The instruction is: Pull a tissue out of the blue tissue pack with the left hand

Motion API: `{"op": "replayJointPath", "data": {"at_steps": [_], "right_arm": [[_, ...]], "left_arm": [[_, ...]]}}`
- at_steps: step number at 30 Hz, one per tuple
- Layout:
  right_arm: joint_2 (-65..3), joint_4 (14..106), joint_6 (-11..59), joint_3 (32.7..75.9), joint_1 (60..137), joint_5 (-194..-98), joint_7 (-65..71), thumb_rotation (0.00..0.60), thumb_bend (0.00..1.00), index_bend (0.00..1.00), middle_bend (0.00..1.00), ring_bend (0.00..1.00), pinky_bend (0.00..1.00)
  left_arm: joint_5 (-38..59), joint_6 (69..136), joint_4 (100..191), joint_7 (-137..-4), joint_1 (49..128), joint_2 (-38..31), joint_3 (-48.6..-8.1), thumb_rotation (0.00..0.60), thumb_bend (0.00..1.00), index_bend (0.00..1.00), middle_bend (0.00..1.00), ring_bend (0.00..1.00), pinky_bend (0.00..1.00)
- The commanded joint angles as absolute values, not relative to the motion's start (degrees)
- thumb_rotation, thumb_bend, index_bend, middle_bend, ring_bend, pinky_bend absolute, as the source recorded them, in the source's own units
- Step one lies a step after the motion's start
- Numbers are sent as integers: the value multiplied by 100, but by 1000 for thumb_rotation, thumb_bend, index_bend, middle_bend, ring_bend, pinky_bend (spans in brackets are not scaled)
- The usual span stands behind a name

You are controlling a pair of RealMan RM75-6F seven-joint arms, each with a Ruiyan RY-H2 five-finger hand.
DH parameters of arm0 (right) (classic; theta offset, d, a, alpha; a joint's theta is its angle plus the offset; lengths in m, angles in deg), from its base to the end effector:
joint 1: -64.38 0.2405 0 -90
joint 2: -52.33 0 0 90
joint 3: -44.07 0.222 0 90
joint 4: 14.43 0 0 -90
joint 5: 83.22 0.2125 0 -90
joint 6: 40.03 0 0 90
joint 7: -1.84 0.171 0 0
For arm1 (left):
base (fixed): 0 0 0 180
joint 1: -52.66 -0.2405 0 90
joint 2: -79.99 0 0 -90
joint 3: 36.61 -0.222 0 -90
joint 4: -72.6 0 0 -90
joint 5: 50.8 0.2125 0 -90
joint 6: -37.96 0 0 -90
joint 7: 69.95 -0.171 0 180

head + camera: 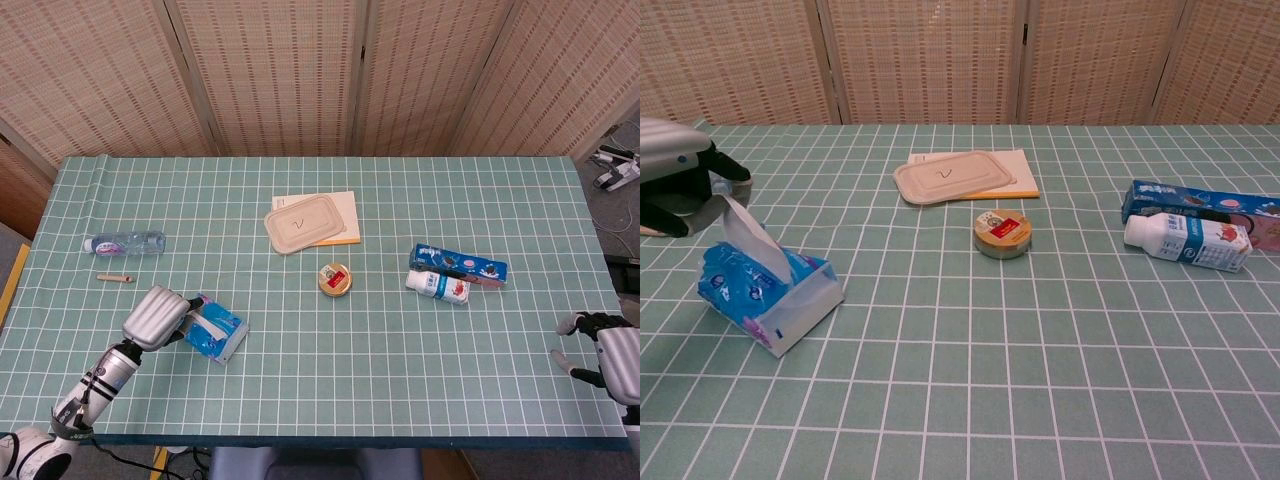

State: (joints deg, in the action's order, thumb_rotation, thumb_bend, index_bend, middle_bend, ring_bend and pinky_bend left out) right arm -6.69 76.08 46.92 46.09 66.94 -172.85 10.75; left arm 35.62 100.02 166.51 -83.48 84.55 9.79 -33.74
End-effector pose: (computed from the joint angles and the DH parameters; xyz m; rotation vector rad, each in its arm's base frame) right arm -0.2922 -0.1917 0.1696 1.3920 -0.9164 0.9463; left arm -0.1635 0.2963 0.0443 -1.9795 -0.6795 -0.8953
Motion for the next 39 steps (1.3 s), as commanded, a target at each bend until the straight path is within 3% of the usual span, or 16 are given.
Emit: {"op": "replayJointPath", "data": {"at_steps": [1,16,25,30,32,34,36,39], "right_arm": [[-668,7606,4696,4607,6692,-17287,1081,600,166,494,508,443,467],[-663,7592,4707,4596,6691,-17318,1117,600,166,494,508,442,467],[-670,7604,4673,4587,6707,-17322,1071,600,166,494,508,443,467],[-667,7591,4669,4593,6710,-17310,1099,600,166,494,508,443,467],[-664,7584,4662,4593,6713,-17307,1109,600,166,494,508,443,467],[-663,7583,4655,4591,6717,-17310,1112,600,166,494,508,443,467],[-664,7585,4647,4589,6722,-17313,1104,600,166,494,508,443,467],[-667,7589,4638,4581,6727,-17322,1088,600,166,494,508,443,467]], "left_arm": [[3678,10158,16867,-8250,8417,1155,-3359,600,667,711,1000,1000,1000],[3414,10688,17838,-8091,8413,1987,-2737,600,667,713,1000,1000,1000],[3068,10593,18067,-8081,8704,1943,-2331,600,667,706,1000,1000,1000],[2976,10476,17965,-8148,8848,1720,-2304,600,650,588,998,1000,1000],[2956,10446,17920,-8235,8880,1651,-2327,600,533,476,993,996,1000],[2896,10417,17896,-8353,8896,1618,-2348,600,255,280,985,986,1000],[2795,10420,17891,-8500,8902,1570,-2353,600,139,166,980,979,1000],[2678,10474,17890,-8683,8876,1515,-2373,600,73,43,976,975,1000]]}}
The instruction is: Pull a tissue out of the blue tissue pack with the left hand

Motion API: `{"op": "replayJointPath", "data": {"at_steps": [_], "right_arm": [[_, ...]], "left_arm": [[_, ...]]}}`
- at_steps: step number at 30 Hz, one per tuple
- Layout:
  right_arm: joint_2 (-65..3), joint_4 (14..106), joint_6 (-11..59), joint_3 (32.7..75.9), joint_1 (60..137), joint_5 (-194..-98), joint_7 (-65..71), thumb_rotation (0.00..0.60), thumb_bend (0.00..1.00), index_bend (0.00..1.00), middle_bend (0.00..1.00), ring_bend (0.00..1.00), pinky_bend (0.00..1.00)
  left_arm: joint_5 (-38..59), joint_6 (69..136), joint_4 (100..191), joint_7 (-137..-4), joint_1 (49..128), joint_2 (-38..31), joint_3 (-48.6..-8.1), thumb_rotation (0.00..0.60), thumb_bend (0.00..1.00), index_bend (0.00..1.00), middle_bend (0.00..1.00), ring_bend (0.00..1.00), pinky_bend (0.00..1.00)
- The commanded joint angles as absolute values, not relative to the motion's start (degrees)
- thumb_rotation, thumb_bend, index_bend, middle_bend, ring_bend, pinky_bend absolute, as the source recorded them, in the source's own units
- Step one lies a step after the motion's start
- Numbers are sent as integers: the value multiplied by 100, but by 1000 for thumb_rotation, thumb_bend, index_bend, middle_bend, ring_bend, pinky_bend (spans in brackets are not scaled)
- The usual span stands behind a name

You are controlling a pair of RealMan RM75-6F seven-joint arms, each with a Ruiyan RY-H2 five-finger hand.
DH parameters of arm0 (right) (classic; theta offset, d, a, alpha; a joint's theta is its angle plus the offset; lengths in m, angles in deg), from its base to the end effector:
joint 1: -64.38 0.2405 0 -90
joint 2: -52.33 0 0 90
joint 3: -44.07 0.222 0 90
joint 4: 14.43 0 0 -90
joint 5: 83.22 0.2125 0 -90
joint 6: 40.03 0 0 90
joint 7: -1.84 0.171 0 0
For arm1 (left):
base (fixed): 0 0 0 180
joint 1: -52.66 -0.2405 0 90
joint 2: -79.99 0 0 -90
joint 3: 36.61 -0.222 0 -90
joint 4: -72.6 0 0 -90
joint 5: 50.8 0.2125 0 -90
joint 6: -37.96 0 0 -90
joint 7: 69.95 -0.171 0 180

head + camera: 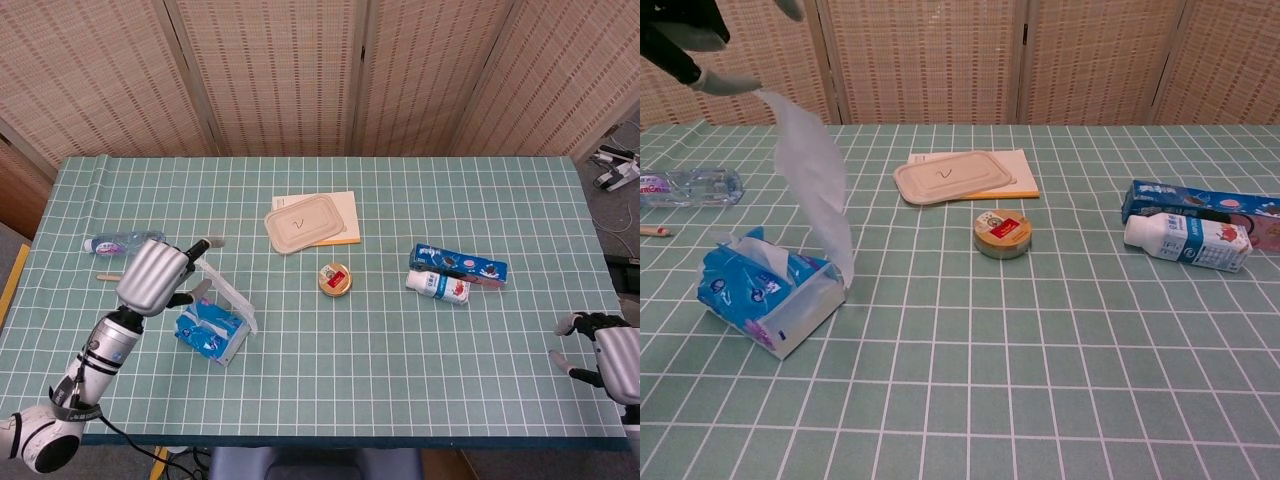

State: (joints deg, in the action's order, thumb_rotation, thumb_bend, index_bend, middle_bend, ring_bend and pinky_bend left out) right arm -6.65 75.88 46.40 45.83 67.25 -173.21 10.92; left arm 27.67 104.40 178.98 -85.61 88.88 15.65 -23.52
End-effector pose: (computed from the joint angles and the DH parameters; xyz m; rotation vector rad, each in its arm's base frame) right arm -0.2922 -0.1923 0.1676 1.4073 -0.9211 0.9424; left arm -0.0826 0.3241 0.1024 -1.7897 -0.6479 -1.1751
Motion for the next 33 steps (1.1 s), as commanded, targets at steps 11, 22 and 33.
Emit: {"op": "replayJointPath", "data": {"at_steps": [11,22,33], "right_arm": [[-689,7623,4578,4578,6752,-17297,974,600,166,494,508,443,467],[-739,7681,4452,4580,6799,-17220,747,600,165,494,508,443,467],[-803,7721,4322,4593,6836,-17090,532,600,166,494,508,443,467]], "left_arm": [[2949,11001,18001,-8800,8226,1879,-2916,600,72,103,938,947,1000],[3211,11688,17825,-8691,7142,2049,-3755,600,72,273,897,882,1000],[3139,12232,16888,-8160,6251,1547,-4088,600,72,337,883,868,1000]]}}
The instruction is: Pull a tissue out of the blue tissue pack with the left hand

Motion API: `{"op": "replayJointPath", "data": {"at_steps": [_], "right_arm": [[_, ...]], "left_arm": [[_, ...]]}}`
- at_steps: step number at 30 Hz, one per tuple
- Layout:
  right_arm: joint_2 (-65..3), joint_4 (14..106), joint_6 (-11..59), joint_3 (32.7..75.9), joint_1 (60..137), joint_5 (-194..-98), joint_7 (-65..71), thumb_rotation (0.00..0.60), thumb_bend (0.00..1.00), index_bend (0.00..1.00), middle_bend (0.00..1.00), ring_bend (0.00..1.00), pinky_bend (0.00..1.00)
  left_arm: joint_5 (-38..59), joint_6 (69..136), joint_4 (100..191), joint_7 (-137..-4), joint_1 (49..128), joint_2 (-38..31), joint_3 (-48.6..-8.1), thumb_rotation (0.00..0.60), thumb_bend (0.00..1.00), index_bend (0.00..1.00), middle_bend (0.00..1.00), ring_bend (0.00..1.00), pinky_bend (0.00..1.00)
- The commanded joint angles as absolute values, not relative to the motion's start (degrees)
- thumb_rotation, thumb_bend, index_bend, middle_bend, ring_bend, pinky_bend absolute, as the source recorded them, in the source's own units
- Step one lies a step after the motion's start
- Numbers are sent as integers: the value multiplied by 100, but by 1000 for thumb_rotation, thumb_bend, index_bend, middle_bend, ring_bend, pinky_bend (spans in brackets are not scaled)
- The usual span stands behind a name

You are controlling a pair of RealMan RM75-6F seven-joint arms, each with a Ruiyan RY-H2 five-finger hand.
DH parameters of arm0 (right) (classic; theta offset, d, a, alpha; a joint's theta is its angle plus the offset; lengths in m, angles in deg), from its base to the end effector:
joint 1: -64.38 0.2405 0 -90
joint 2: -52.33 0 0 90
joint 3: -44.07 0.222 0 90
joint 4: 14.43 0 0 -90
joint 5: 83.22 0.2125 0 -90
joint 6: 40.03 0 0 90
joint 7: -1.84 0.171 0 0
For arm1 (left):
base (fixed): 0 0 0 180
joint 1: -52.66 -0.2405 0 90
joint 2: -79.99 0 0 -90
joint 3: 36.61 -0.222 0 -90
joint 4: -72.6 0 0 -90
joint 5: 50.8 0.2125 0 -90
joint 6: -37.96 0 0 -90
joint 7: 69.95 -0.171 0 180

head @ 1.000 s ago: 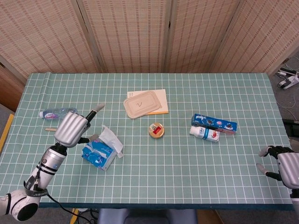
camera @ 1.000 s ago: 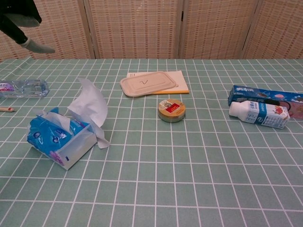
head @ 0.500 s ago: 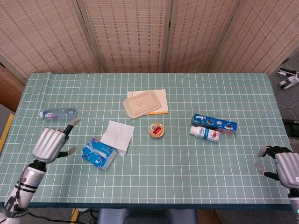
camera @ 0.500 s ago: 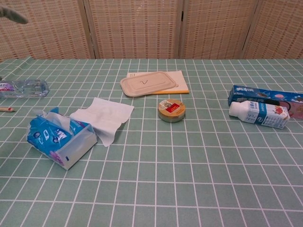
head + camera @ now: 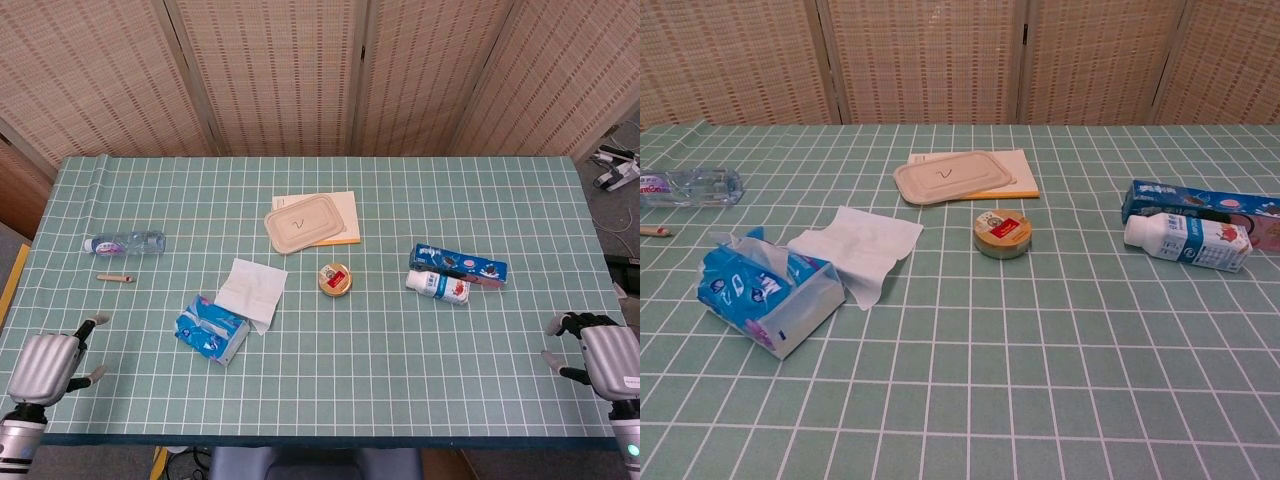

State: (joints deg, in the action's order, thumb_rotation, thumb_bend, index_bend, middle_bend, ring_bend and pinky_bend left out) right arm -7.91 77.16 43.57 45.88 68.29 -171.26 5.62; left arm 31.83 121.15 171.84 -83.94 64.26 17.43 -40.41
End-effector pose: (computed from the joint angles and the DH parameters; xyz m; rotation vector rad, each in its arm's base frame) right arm -0.2917 -0.1974 0.1541 1.4286 -0.9203 0.8726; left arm -0.2586 0.2088 0.1190 -1.5491 -0.8350 -0.7482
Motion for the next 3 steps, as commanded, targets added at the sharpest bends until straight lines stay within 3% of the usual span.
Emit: {"op": "replayJointPath", "data": {"at_steps": [1,3], "right_arm": [[-809,7728,4293,4595,6845,-17064,499,600,166,494,508,443,467],[-825,7738,4261,4593,6859,-17053,435,600,165,494,508,443,467]], "left_arm": [[3158,12180,16819,-8175,6235,1559,-4124,600,72,343,881,865,1000],[3172,12182,16787,-8063,6200,1568,-4112,600,72,350,875,861,1000]]}}
